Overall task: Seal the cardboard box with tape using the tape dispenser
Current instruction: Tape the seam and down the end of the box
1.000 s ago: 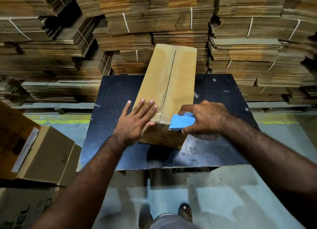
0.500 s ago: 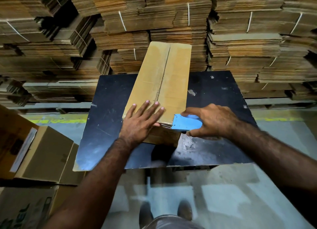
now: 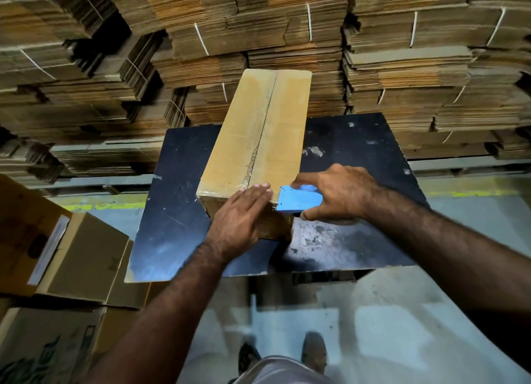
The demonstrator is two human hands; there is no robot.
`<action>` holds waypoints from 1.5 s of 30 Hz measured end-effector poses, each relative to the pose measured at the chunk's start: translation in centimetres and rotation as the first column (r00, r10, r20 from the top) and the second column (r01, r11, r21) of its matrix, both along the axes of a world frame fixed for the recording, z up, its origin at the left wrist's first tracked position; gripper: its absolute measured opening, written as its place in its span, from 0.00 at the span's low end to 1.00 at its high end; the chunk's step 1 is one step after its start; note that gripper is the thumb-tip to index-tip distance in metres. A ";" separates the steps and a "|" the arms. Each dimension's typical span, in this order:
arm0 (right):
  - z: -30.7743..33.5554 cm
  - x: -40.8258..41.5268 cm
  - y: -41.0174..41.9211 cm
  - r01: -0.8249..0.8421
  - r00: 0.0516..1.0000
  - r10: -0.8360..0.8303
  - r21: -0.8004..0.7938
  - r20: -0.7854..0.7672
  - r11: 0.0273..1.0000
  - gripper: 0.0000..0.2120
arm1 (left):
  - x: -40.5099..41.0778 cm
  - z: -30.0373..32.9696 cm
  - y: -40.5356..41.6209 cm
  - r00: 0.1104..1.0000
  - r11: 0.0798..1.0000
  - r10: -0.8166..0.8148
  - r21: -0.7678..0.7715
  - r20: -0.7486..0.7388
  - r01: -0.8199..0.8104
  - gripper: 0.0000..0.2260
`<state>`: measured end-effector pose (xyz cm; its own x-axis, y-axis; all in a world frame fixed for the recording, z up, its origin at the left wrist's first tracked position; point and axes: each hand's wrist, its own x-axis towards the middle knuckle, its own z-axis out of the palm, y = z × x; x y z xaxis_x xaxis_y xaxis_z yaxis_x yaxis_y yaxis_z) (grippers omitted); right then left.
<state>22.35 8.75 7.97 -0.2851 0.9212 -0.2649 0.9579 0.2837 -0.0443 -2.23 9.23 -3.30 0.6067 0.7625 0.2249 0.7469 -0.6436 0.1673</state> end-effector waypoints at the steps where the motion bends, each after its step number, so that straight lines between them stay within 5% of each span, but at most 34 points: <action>1: -0.1 0.9 -0.3 0.006 1.000 -0.006 -0.005 0.000 1.000 0.32 | 0.0 0.1 0.0 1.000 1.000 0.000 -0.001 -0.010 0.000 0.36; 17: -3.5 5.5 -2.1 0.061 0.992 -0.058 0.025 -0.111 0.998 0.33 | 3.3 -0.2 -0.8 0.999 1.000 -0.004 -0.031 -0.032 0.003 0.36; 30: -2.3 4.7 -1.9 0.027 0.999 -0.025 0.051 -0.033 0.998 0.33 | 5.4 -0.5 -1.3 0.995 0.991 0.092 0.105 -0.035 -0.088 0.27; 40: -2.9 6.7 -3.7 0.089 0.994 -0.085 0.050 -0.073 0.995 0.33 | 5.6 -0.7 -0.3 0.994 0.997 0.064 0.052 -0.089 -0.060 0.45; 45: -2.5 5.8 -3.9 0.092 0.995 -0.090 0.067 -0.039 0.993 0.32 | 5.9 0.2 -0.6 0.997 0.997 0.050 0.068 -0.063 -0.046 0.33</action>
